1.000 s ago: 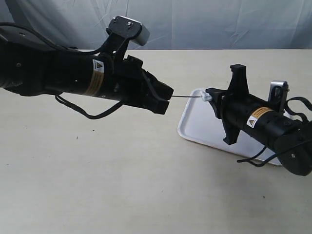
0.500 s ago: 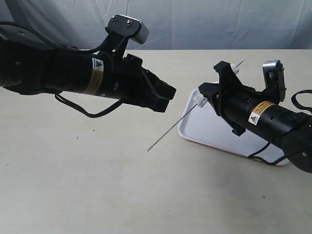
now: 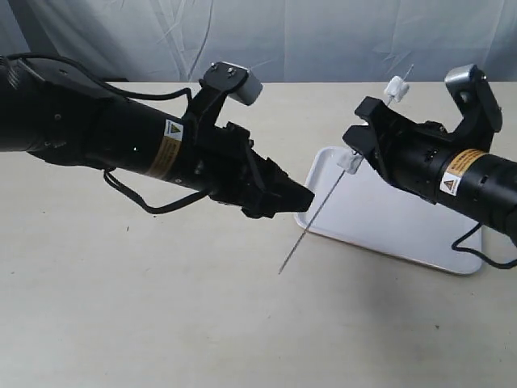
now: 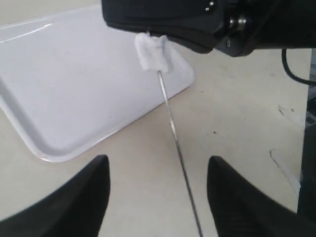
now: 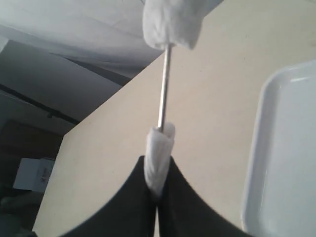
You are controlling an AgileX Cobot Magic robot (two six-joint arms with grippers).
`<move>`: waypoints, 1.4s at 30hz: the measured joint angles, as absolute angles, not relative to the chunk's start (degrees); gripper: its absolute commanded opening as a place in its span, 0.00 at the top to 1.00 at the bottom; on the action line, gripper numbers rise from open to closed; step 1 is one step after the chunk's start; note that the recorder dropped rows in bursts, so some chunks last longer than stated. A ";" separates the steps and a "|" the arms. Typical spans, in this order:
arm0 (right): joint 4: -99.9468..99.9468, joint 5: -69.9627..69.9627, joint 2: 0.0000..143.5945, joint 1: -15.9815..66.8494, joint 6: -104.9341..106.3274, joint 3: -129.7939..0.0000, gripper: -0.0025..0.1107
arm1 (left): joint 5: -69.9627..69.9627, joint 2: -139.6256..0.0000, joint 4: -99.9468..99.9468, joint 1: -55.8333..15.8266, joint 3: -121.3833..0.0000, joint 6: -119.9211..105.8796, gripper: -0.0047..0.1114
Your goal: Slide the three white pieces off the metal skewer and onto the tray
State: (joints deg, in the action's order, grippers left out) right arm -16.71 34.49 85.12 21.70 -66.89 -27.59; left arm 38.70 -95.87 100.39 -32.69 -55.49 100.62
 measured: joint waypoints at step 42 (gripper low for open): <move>-37.44 35.24 79.89 20.30 -75.18 -27.59 0.98 | 50.13 -105.83 100.51 -34.20 -59.62 100.70 0.50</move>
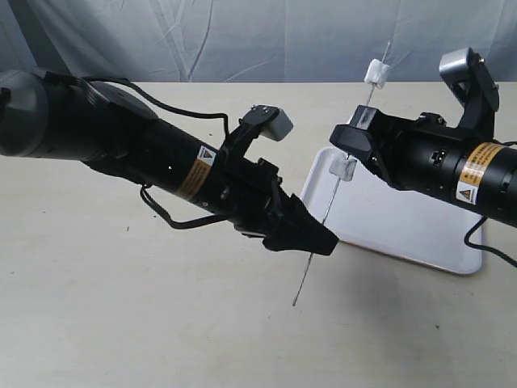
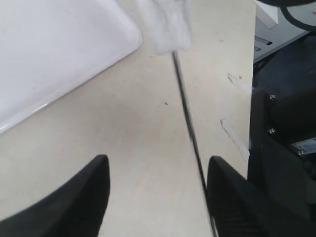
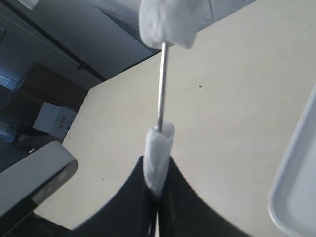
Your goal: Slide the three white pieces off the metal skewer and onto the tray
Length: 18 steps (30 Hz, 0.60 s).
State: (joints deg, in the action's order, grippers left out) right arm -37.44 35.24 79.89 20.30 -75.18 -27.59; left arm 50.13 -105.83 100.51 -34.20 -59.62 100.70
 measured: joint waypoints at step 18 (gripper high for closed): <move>-37.44 35.01 79.89 20.30 -75.29 -27.59 0.98 | 49.03 -105.83 99.99 -34.20 -59.62 100.39 0.96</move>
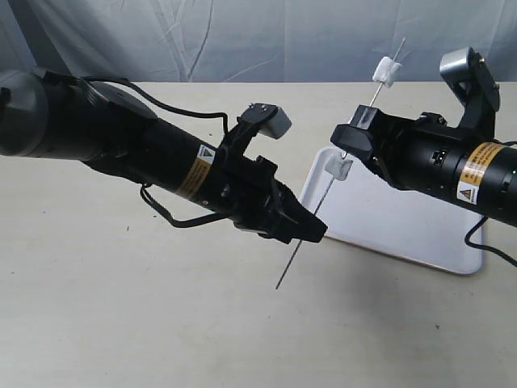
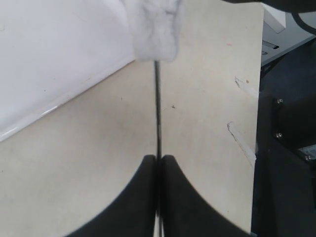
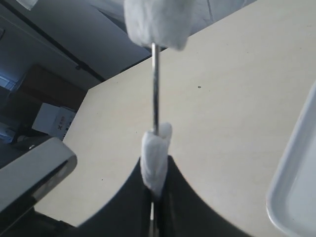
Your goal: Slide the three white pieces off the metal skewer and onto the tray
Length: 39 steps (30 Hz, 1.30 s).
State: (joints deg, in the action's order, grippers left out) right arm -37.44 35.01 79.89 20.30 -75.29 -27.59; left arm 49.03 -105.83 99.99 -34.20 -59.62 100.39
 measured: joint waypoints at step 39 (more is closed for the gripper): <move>-39.59 20.26 60.37 15.79 -84.99 -27.59 0.48 | 65.72 -105.83 100.12 -27.64 -59.62 103.17 0.96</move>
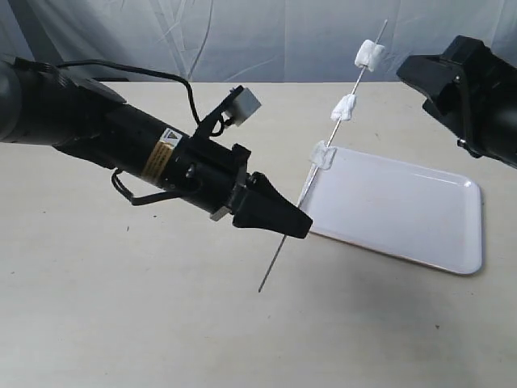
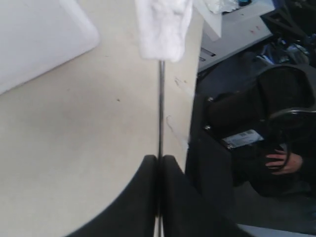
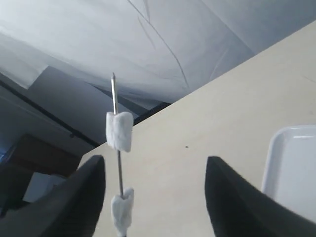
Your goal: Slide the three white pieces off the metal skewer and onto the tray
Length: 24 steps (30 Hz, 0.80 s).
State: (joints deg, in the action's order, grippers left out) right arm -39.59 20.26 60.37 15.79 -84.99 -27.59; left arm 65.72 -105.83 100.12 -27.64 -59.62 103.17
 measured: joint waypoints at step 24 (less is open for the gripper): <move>-49.64 25.84 60.15 15.68 -91.27 -27.59 0.52 | 69.46 -105.83 100.46 -27.55 -56.26 104.27 0.96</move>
